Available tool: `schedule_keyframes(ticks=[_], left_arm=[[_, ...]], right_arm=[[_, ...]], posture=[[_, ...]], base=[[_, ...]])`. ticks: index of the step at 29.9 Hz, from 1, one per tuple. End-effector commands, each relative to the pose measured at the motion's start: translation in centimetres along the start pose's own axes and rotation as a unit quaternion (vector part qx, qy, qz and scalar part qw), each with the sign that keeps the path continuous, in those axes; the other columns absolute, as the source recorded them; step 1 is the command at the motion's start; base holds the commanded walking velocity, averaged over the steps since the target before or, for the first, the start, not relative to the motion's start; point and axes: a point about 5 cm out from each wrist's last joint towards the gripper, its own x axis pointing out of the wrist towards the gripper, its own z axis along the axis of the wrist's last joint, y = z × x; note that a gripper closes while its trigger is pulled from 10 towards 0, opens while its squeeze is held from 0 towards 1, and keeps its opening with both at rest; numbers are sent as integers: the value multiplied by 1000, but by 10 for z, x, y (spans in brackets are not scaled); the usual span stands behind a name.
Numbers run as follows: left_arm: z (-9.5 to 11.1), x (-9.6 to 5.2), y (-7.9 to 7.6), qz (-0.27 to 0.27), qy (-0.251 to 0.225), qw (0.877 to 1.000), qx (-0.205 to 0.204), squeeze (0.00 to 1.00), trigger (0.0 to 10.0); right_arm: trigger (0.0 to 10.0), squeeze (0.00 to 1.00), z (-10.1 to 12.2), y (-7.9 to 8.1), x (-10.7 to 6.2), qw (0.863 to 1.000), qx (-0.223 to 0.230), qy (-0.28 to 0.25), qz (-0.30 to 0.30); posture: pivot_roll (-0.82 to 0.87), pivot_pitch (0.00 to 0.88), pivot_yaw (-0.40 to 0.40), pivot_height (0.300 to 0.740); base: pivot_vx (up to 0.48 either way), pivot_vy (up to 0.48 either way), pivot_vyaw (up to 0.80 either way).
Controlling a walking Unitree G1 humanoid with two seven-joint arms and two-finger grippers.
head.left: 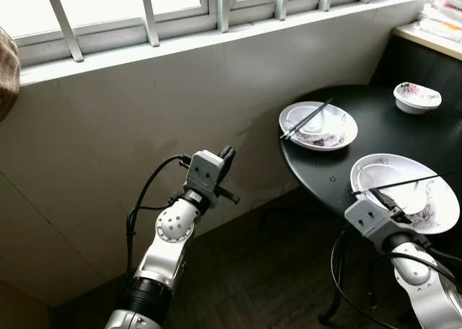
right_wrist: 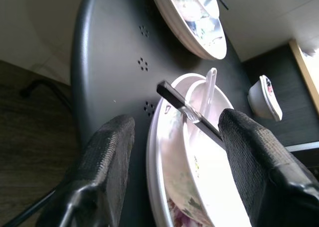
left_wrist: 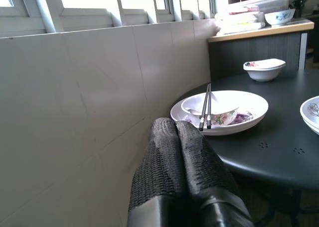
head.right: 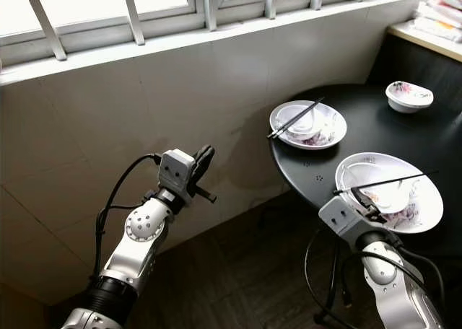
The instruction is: Kitchen organization
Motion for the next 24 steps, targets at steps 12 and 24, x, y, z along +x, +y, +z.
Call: schedule_keyframes(ticks=[12, 24], left_arm=[[-1, 2, 0, -5, 8, 1000, 2, 0, 10000], [-1, 1, -1, -4, 8, 1000, 2, 0, 10000]], right_arm=[[10000, 0, -7, -13, 17, 998, -30, -39, 26], [10000, 0, -16, -16, 33, 997, -46, -41, 50]], posture=[[61, 0, -41, 740], [77, 0, -47, 740]], base=[[0, 0, 0], [0, 0, 0]])
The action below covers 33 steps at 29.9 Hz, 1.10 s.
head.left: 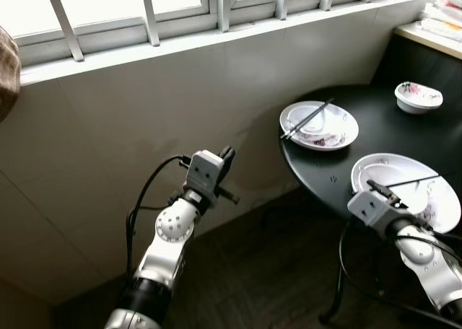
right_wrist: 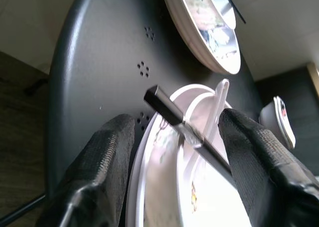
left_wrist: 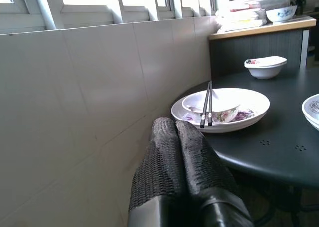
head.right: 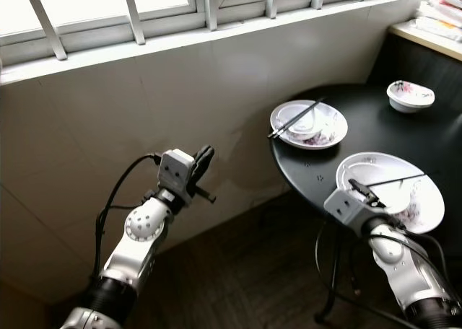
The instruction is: Kitchen organization
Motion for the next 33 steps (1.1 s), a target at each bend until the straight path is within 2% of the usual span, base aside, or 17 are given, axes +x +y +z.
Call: schedule_keyframes(ticks=[1, 15, 22, 23, 24, 25, 26, 27, 28, 33], left_arm=[[0, 1, -1, -4, 5, 1000, 1, 0, 10000], [-1, 1, -3, 0, 5, 1000, -1, 0, 10000], [-1, 1, -4, 2, 5, 1000, -3, 0, 10000], [-1, 1, -5, 2, 5, 1000, -4, 0, 10000], [-2, 1, -5, 3, 5, 1000, -4, 0, 10000], [-2, 1, -5, 3, 5, 1000, -5, 0, 10000], [-2, 1, -5, 4, 6, 1000, -6, 0, 10000], [-2, 1, -5, 4, 6, 1000, -6, 0, 10000], [-2, 1, -5, 4, 7, 1000, -6, 0, 10000], [-3, 0, -6, 4, 7, 1000, -7, 0, 10000]], right_arm=[[10000, 0, -1, -1, 1, 1000, -14, -7, 12], [10000, 0, 13, 0, 18, 998, -36, -47, 22], [10000, 0, 13, -2, 23, 996, -76, -49, 18], [6510, 0, 12, -2, 23, 996, -79, -46, 19], [4314, 0, 10, -1, 23, 995, -83, -41, 20], [4314, 0, 9, -1, 23, 995, -85, -38, 22], [2000, 0, 6, -1, 22, 995, -94, -27, 21], [2000, 0, 5, -1, 22, 995, -97, -25, 21], [0, 0, 4, -1, 22, 995, -99, -23, 19], [0, 0, 2, -4, 22, 992, -122, -20, 2]], posture=[[77, 0, -47, 740], [91, 0, -57, 740], [94, 0, -65, 740], [94, 0, -68, 740], [95, 0, -69, 740], [95, 0, -69, 740], [94, 0, -69, 740], [93, 0, -69, 740], [92, 0, -69, 740], [88, 0, -69, 740]], base=[[0, 0, 0], [0, 0, 0], [0, 0, 0], [0, 0, 0], [0, 0, 0], [0, 0, 0], [0, 0, 0], [0, 0, 0], [0, 0, 0], [0, 0, 0]])
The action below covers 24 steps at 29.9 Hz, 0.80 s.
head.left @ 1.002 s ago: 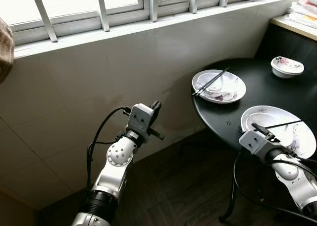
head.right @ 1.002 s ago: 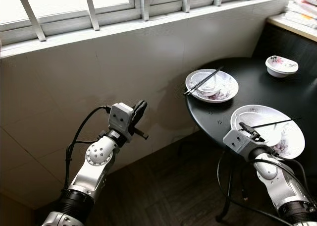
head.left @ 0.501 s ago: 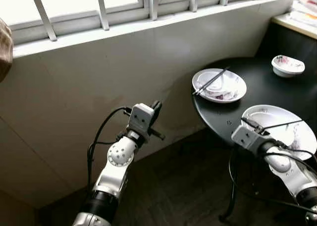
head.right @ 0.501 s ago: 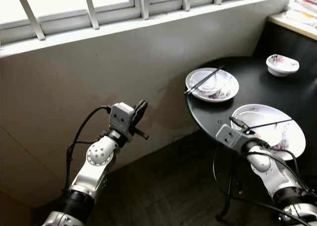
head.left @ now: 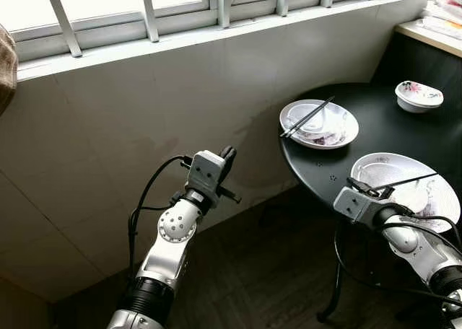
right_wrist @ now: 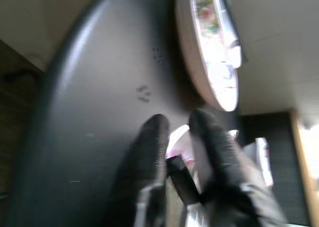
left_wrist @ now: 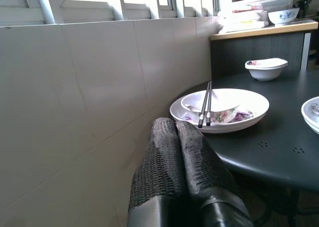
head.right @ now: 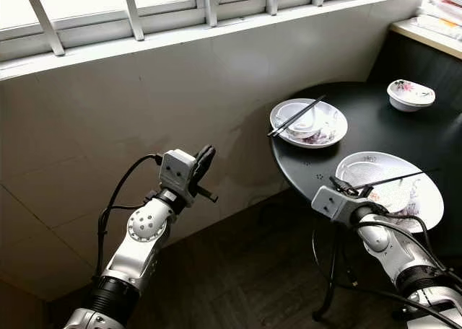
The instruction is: Kitchen organization
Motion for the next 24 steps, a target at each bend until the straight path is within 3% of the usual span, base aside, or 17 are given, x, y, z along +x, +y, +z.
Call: schedule_keyframes(ticks=[1, 8, 17, 24], left_arm=[[-3, -1, -3, -2, 10, 1000, -2, 0, 10000], [-4, -1, -4, -2, 11, 1000, -4, 0, 10000], [-5, -1, -4, -1, 16, 1000, -9, 0, 10000], [-6, 0, -3, -2, 18, 1000, -11, 0, 10000]], right_arm=[[0, 0, -6, -3, -2, 999, -28, 15, -7], [0, 0, -1, -6, 1, 996, -70, 10, -45], [0, 0, 5, -6, 2, 996, -82, -2, -43], [0, 0, 28, -21, 7, 985, -147, -51, -71]], posture=[[86, 0, -69, 740], [84, 0, -69, 740], [78, 0, -71, 740], [73, 0, -68, 740]], base=[[0, 0, 0], [0, 0, 0], [0, 0, 0], [0, 0, 0]])
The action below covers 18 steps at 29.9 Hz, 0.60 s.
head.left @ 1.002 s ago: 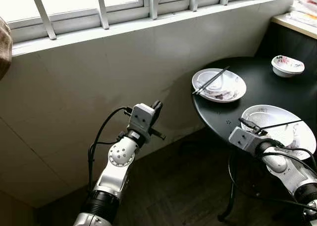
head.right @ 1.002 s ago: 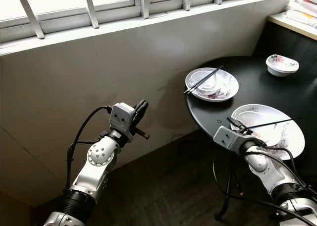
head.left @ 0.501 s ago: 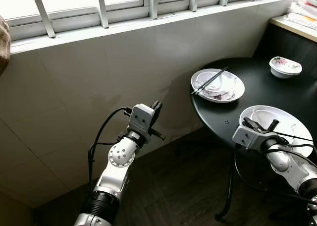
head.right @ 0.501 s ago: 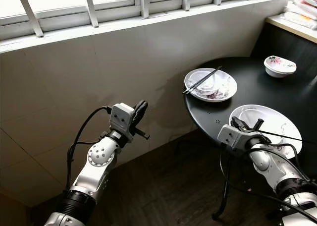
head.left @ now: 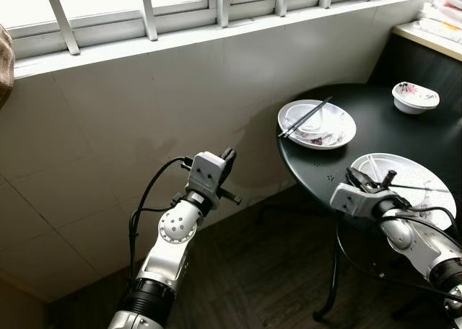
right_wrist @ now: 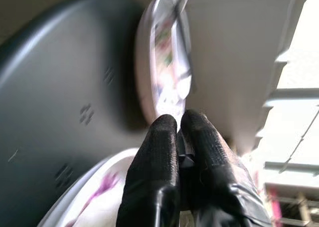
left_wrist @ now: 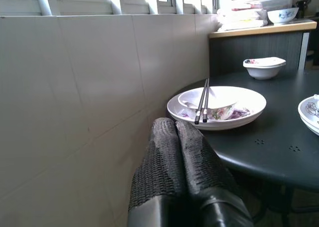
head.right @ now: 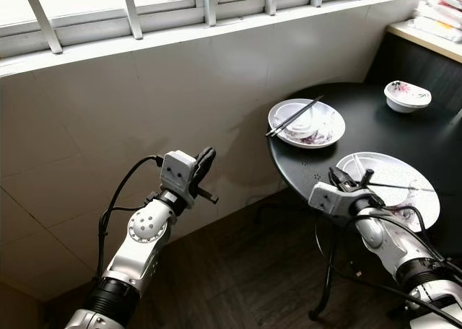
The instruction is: Kitchen organization
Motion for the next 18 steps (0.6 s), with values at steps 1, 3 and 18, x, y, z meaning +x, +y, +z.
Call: schedule_keyframes(ticks=[1, 3, 18], left_arm=[[-3, 1, -2, -3, 10, 1000, -6, 0, 10000], [-3, 1, -2, -3, 10, 1000, -6, 0, 10000], [-4, 2, 0, 1, 11, 1000, -7, 0, 10000]], right_arm=[[0, 0, 8, -12, 2, 999, -34, -25, -20], [0, 0, 12, -14, 3, 998, -40, -32, -26], [706, 0, 84, -24, -7, 986, 72, -114, -100]], posture=[[73, 0, -67, 740], [74, 0, -67, 740], [69, 0, -58, 740]], base=[[0, 0, 0], [0, 0, 800], [0, 0, 800]])
